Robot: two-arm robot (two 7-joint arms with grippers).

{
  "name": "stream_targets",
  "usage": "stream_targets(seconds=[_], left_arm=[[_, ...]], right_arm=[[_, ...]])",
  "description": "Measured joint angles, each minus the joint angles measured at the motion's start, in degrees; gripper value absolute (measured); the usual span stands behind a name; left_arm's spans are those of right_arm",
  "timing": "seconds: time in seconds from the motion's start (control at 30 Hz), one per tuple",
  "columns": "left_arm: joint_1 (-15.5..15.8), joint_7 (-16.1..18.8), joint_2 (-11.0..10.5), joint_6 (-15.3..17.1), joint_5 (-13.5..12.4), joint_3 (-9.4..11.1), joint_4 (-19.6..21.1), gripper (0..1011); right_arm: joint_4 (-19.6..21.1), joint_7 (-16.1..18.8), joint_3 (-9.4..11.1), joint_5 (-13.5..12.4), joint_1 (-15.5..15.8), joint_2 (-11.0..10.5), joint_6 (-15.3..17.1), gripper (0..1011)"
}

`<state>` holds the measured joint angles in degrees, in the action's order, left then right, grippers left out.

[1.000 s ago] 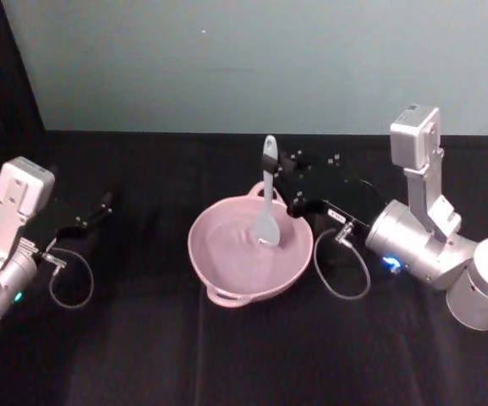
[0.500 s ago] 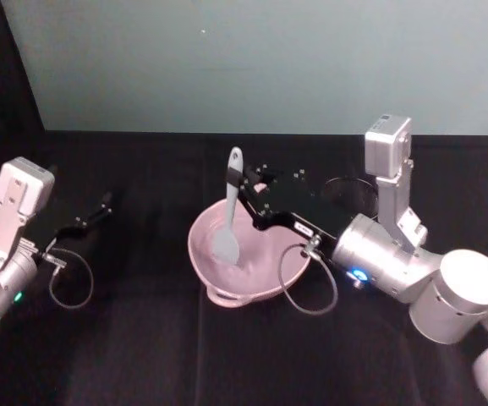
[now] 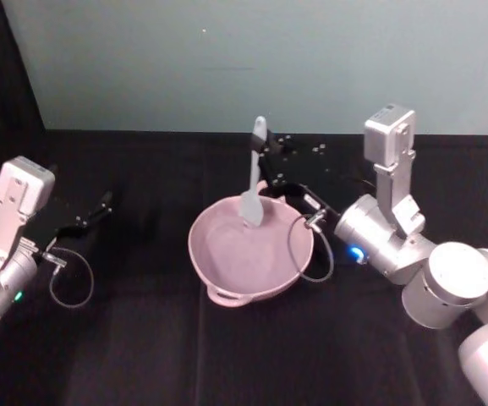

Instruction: Use the one hand to pick up the spoon and stir the clear water in the bowl.

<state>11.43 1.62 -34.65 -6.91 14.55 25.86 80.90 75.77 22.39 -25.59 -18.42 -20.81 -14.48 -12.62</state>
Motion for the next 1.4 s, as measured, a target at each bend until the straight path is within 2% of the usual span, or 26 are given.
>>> stream_targets(seconds=[0.13,0.27,0.37,0.5,0.63,0.77,0.9,1.17,1.33,1.4], left_arm=[[0.0,0.0,0.0,0.0,0.0,0.0,0.0,1011],[0.0,0.0,0.0,0.0,0.0,0.0,0.0,1011],[0.0,0.0,0.0,0.0,0.0,0.0,0.0,1011],[0.0,0.0,0.0,0.0,0.0,0.0,0.0,1011],[0.0,0.0,0.0,0.0,0.0,0.0,0.0,1011],[0.0,0.0,0.0,0.0,0.0,0.0,0.0,1011],[0.0,0.0,0.0,0.0,0.0,0.0,0.0,1011],[0.0,0.0,0.0,0.0,0.0,0.0,0.0,1011],[0.0,0.0,0.0,0.0,0.0,0.0,0.0,1011],[0.0,0.0,0.0,0.0,0.0,0.0,0.0,1011]], right_arm=[[1.9,-0.5,1.1,0.8,1.0,-1.2,0.5,110],[4.6,0.6,2.0,0.5,2.5,-2.7,2.5,110],[8.3,3.3,2.6,-1.4,4.3,-4.7,5.6,110],[11.7,5.4,2.6,-3.5,6.3,-6.2,7.7,110],[13.5,6.5,2.0,-5.3,7.6,-6.5,8.6,110],[13.4,6.6,0.9,-6.0,7.8,-5.6,8.2,110],[11.6,6.1,-0.2,-5.6,6.9,-3.9,6.7,110],[5.6,3.0,-1.1,-1.7,3.7,-0.2,3.2,110],[3.0,0.3,-0.4,1.5,2.7,1.2,1.4,110],[2.7,-0.3,-0.1,2.0,2.6,1.3,1.2,110]])
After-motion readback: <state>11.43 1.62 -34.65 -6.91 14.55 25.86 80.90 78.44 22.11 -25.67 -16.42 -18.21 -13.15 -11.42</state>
